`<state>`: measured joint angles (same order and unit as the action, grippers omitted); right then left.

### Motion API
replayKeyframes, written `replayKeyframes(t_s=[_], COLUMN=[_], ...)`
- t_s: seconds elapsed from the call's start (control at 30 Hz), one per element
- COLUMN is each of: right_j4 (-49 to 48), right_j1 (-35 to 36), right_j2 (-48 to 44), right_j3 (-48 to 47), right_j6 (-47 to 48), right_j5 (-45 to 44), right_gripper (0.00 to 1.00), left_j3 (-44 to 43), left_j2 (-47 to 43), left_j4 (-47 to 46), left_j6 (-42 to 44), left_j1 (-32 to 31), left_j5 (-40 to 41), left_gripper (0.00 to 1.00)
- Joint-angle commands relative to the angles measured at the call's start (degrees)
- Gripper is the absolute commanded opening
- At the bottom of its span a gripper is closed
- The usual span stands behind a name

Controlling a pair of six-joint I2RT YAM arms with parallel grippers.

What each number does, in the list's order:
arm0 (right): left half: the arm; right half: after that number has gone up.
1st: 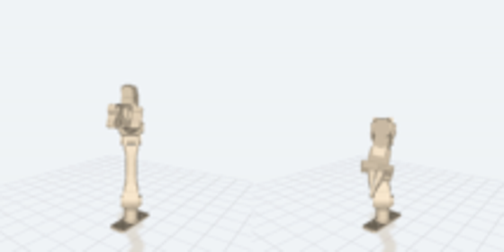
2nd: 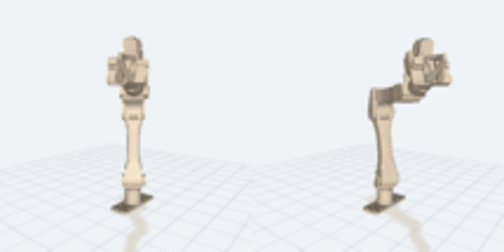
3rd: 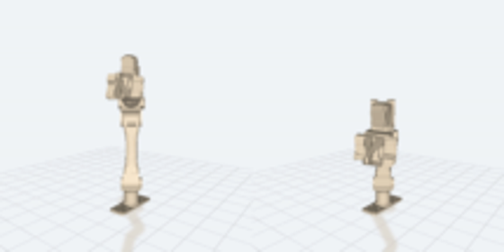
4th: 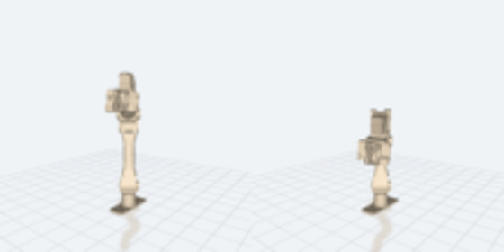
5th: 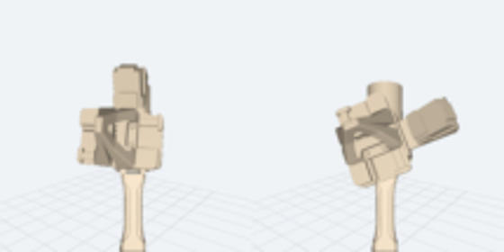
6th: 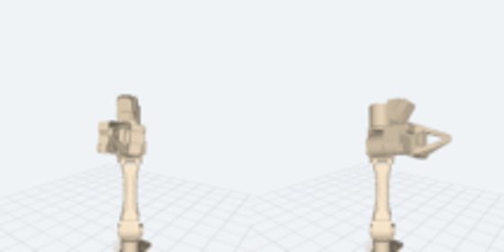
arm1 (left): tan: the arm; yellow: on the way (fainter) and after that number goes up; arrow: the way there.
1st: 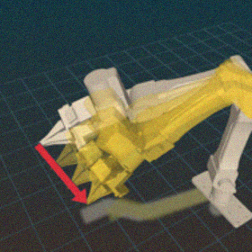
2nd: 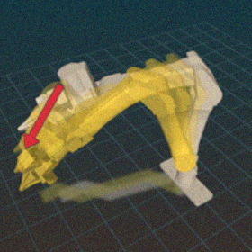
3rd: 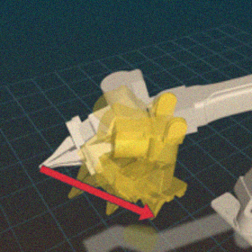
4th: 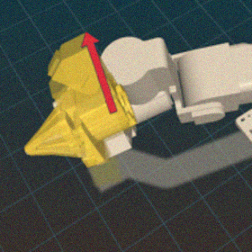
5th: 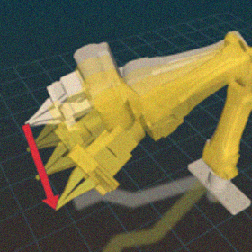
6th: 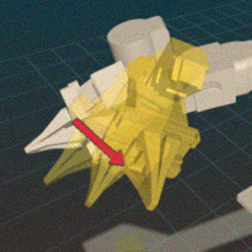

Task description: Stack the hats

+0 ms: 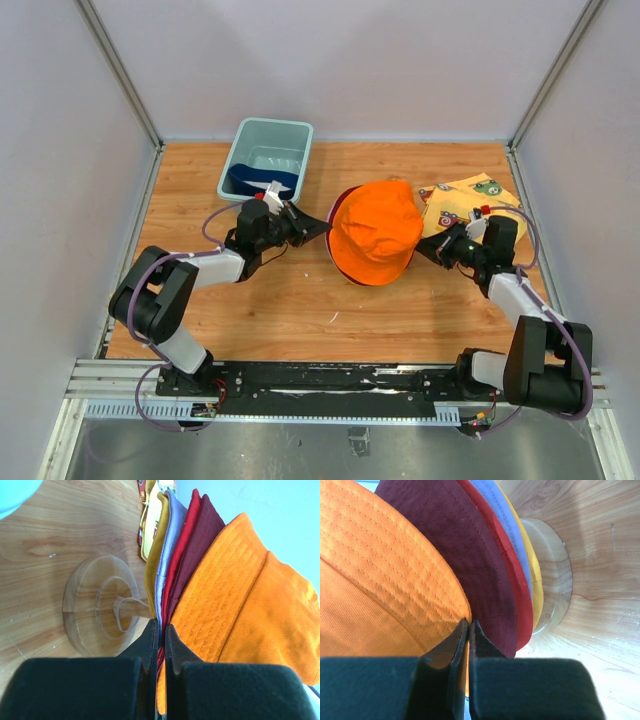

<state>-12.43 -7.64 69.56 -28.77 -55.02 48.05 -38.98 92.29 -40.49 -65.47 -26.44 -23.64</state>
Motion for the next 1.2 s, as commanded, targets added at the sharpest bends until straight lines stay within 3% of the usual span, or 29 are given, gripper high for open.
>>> replayKeyframes(t_s=[0.0, 0.63, 0.8, 0.9, 1.17], right_j4=[7.52, 10.48, 12.99, 15.80, 20.28], right_j1=[0.70, 1.79, 1.39, -0.01, -5.54], right_j2=[1.92, 5.04, -0.22, -3.30, -8.23], right_j3=[0.12, -2.35, -4.46, -6.20, -10.74], right_j6=[5.04, 7.72, 8.33, 8.57, 8.14], right_j5=[-5.49, -5.46, -5.39, -5.39, -4.30], right_gripper=[0.01, 0.01, 0.25, 0.35, 0.40], left_j3=[0.09, -1.16, -2.77, -4.19, -8.00], left_j2=[1.13, 2.37, 2.58, 3.10, 3.58], left_j4=[7.08, 8.95, 7.71, 7.48, 9.80], left_j6=[3.62, 4.44, 4.29, 4.21, 5.87], left_j1=[0.07, 0.07, 0.15, 0.16, 0.23], left_j5=[2.42, 2.68, 0.95, 0.06, -0.22], left_gripper=[0.01, 0.01, 0.00, 0.00, 0.00])
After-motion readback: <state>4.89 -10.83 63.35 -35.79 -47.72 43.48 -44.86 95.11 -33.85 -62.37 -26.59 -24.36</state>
